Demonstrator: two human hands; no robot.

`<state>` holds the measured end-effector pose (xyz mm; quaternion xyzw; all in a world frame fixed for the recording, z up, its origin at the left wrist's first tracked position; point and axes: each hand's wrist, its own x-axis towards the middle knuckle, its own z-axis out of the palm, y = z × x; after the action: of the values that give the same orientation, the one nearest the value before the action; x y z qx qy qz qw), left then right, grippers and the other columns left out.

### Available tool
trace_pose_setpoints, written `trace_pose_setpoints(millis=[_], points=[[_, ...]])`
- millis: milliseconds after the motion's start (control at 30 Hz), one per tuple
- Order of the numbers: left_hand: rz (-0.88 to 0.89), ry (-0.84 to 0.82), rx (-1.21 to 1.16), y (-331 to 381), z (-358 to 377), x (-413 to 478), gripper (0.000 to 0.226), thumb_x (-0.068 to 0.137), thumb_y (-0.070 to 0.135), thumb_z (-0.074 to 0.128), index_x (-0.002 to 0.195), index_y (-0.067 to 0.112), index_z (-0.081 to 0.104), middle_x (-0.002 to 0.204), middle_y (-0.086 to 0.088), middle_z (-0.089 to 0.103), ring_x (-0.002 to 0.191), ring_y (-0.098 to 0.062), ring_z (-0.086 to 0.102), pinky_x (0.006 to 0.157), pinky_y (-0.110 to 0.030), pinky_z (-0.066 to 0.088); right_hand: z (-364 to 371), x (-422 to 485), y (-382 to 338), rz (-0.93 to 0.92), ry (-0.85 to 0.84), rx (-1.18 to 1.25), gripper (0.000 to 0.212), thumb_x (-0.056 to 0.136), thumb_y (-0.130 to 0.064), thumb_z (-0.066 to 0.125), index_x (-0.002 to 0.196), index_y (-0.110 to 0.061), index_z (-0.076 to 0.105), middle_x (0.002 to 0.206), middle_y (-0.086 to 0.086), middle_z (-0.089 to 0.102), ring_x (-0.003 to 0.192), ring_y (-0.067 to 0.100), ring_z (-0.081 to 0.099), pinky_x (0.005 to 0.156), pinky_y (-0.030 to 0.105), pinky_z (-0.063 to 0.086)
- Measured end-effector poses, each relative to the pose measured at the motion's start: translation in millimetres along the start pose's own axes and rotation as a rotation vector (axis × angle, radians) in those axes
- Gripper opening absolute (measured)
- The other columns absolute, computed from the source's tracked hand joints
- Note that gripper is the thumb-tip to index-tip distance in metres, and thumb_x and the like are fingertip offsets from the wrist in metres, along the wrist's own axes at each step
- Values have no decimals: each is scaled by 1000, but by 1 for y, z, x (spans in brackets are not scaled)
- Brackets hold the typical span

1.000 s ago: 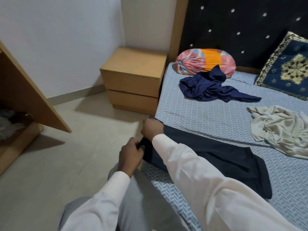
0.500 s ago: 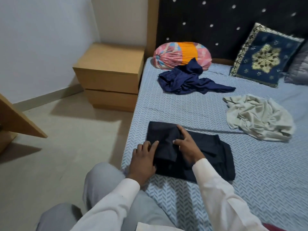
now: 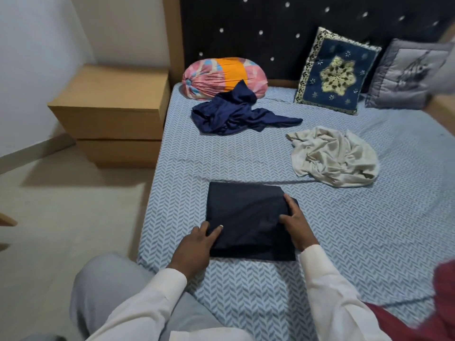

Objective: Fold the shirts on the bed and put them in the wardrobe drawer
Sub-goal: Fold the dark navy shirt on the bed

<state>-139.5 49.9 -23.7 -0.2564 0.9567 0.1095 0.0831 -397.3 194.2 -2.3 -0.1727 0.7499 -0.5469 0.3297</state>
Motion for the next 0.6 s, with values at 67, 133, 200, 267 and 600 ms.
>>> trace_pose_setpoints(millis=[67,133,200,267,600], points=[[15,-16,-22,3,-3,-2,77,85,8,49,154,29,20,139,-10,33,106,-29,49,71,-36,47,-4,-3,-2,25,23,-34,77,83,14,50,152,-17,32,146,-1,44,120,12,53,82,11,51],[15,-28,-42,4,-6,-2,77,87,9,47,154,30,16,139,-7,29,107,-27,48,75,-35,45,-11,-1,1,23,27,-74,77,85,12,52,153,-16,29,146,-1,42,115,9,53,74,6,48],[1,-33,-73,3,-6,-3,75,87,10,47,154,29,17,139,-6,29,105,-26,50,76,-35,46,-14,-7,1,19,-9,-119,86,82,-2,66,154,-27,25,150,-4,36,121,8,49,85,9,48],[-13,-18,-86,2,-4,-3,73,88,11,46,153,29,19,137,-6,30,100,-25,52,75,-34,47,-16,-16,5,8,-53,-306,103,71,-18,81,154,-35,22,146,-5,32,131,9,37,106,24,39],[-3,-1,-293,1,-5,-10,72,84,19,59,149,24,27,132,-5,30,86,-21,54,76,-30,50,-28,-50,24,41,208,-406,82,71,5,77,139,-23,41,132,11,35,98,25,60,86,29,51]])
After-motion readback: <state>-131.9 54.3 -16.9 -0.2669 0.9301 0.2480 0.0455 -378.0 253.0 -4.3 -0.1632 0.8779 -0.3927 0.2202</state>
